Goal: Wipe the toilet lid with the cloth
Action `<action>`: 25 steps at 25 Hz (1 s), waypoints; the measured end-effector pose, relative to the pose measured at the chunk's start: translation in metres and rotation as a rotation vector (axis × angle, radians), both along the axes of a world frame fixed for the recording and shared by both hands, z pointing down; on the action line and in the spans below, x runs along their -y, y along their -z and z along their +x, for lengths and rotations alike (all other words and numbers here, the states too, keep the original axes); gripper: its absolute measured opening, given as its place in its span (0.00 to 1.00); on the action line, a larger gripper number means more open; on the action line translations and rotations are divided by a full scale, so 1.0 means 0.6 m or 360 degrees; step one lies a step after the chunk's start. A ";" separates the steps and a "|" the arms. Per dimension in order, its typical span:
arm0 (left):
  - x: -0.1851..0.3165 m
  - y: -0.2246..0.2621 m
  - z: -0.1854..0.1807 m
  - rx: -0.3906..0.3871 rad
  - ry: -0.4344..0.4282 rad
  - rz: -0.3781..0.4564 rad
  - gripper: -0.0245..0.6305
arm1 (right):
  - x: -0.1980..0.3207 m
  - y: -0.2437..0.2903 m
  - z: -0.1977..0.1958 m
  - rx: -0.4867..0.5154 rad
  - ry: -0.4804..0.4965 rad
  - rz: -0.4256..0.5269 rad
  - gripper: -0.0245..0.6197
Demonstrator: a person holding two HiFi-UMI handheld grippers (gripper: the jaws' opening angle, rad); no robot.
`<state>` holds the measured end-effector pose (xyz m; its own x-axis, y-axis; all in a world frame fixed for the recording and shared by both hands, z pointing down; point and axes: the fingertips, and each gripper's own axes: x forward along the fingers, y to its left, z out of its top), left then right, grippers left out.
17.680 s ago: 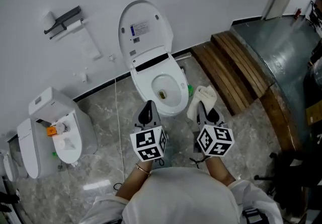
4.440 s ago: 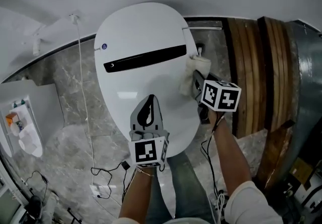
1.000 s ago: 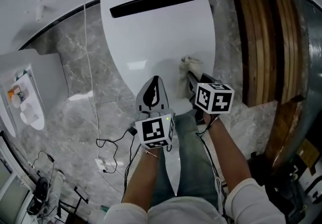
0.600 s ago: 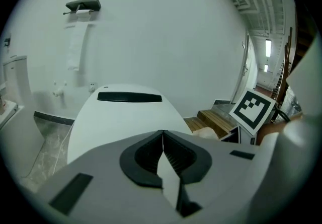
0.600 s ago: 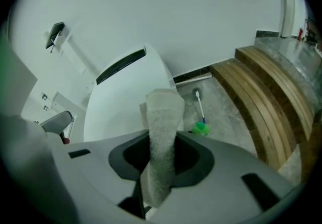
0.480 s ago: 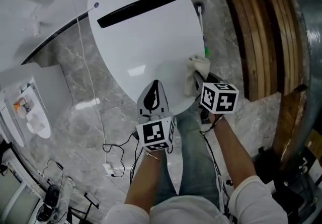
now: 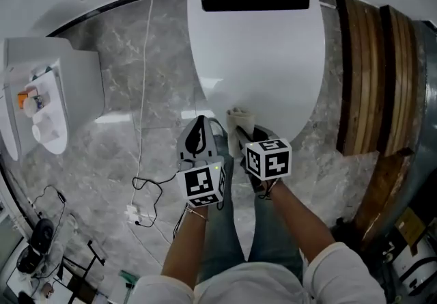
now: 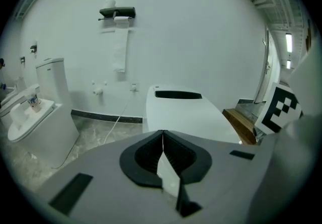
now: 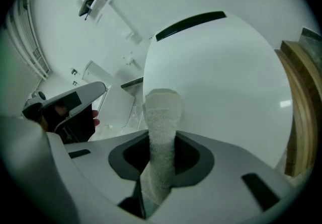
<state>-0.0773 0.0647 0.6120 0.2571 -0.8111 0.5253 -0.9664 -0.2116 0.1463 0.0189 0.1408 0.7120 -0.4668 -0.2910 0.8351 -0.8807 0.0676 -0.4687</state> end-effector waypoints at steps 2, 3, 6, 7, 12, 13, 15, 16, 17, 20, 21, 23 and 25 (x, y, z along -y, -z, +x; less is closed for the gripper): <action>-0.006 -0.009 -0.025 0.0013 0.0035 -0.0019 0.06 | -0.007 -0.009 -0.012 -0.0011 0.0004 -0.0014 0.17; -0.009 -0.014 -0.031 0.0013 0.0049 -0.0033 0.06 | -0.009 -0.012 -0.010 -0.0020 -0.0003 -0.0019 0.17; -0.014 -0.024 -0.013 -0.0006 0.0042 -0.0062 0.06 | -0.013 -0.017 0.016 -0.0039 -0.0031 -0.0031 0.17; -0.014 -0.025 0.004 -0.0017 0.0020 -0.0065 0.06 | -0.014 -0.017 0.030 -0.0045 -0.0041 -0.0032 0.17; -0.012 -0.036 0.134 -0.0058 -0.0177 -0.0090 0.06 | -0.027 -0.017 0.128 -0.0061 -0.0169 -0.0047 0.17; -0.011 -0.039 0.163 -0.0064 -0.0212 -0.0092 0.06 | -0.029 -0.017 0.156 -0.0070 -0.0206 -0.0050 0.17; -0.009 -0.042 0.222 -0.0085 -0.0266 -0.0090 0.06 | -0.030 -0.015 0.220 -0.0105 -0.0279 -0.0045 0.17; -0.009 -0.044 0.252 -0.0096 -0.0290 -0.0093 0.06 | -0.030 -0.015 0.254 -0.0125 -0.0314 -0.0041 0.17; -0.010 -0.045 0.280 -0.0106 -0.0314 -0.0097 0.06 | -0.032 -0.016 0.286 -0.0142 -0.0345 -0.0038 0.17; -0.012 -0.046 0.348 -0.0121 -0.0392 -0.0106 0.06 | -0.039 -0.020 0.355 -0.0174 -0.0405 -0.0034 0.17; -0.013 -0.047 0.363 -0.0117 -0.0415 -0.0107 0.06 | -0.041 -0.022 0.366 -0.0170 -0.0416 -0.0035 0.17; -0.016 -0.049 0.380 -0.0100 -0.0453 -0.0110 0.06 | -0.042 -0.025 0.374 -0.0149 -0.0433 -0.0041 0.17; -0.019 -0.054 0.384 -0.0082 -0.0467 -0.0124 0.06 | -0.042 -0.027 0.375 -0.0140 -0.0441 -0.0039 0.17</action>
